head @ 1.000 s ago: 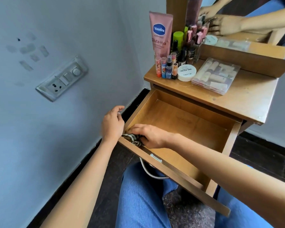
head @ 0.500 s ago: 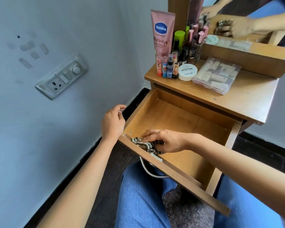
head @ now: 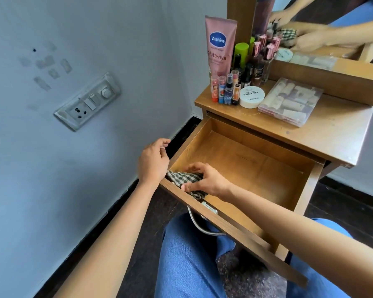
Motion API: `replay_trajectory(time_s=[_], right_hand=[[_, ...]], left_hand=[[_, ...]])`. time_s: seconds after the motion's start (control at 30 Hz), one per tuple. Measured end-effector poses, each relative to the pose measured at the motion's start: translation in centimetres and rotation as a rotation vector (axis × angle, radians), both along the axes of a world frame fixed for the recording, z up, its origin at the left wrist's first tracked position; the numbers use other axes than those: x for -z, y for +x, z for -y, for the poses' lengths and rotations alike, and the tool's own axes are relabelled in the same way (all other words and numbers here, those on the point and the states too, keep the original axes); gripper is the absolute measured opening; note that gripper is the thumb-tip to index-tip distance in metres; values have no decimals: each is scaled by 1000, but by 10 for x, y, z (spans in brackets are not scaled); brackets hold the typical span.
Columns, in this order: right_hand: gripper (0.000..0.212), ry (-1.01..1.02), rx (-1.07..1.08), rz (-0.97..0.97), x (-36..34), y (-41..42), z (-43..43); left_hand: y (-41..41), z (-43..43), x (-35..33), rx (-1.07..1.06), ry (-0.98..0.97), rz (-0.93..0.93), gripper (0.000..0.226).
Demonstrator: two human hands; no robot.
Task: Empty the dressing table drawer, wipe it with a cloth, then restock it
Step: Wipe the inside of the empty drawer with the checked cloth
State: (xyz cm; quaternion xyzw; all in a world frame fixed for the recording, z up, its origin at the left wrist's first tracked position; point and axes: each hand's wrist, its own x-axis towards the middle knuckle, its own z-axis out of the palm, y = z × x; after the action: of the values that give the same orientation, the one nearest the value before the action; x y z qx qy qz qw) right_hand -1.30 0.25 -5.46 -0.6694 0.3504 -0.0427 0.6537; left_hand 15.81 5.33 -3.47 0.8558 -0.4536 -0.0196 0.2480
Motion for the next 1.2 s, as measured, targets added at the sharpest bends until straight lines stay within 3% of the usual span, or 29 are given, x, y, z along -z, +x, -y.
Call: replay_trajectory(time_s=[0.07, 0.17, 0.27, 0.4, 0.63, 1.07, 1.2], right_hand=[[74, 32, -27, -174, -9, 6, 6], [66, 56, -167, -309, -20, 11, 19], [61, 132, -187, -274, -20, 9, 20], [51, 149, -27, -256, -11, 11, 9], [47, -219, 149, -220, -7, 42, -13], [39, -160, -176, -386, -18, 0, 0], [35, 2, -233, -423, -19, -23, 10]], left_hand=[[0, 0, 1, 2, 2, 3, 33], [1, 0, 1, -6, 7, 1, 33], [1, 0, 1, -7, 11, 3, 34], [1, 0, 2, -5, 11, 13, 33], [-1, -2, 5, 1, 28, 27, 36], [1, -2, 3, 31, 22, 16, 33], [-1, -2, 2, 19, 26, 24, 33]])
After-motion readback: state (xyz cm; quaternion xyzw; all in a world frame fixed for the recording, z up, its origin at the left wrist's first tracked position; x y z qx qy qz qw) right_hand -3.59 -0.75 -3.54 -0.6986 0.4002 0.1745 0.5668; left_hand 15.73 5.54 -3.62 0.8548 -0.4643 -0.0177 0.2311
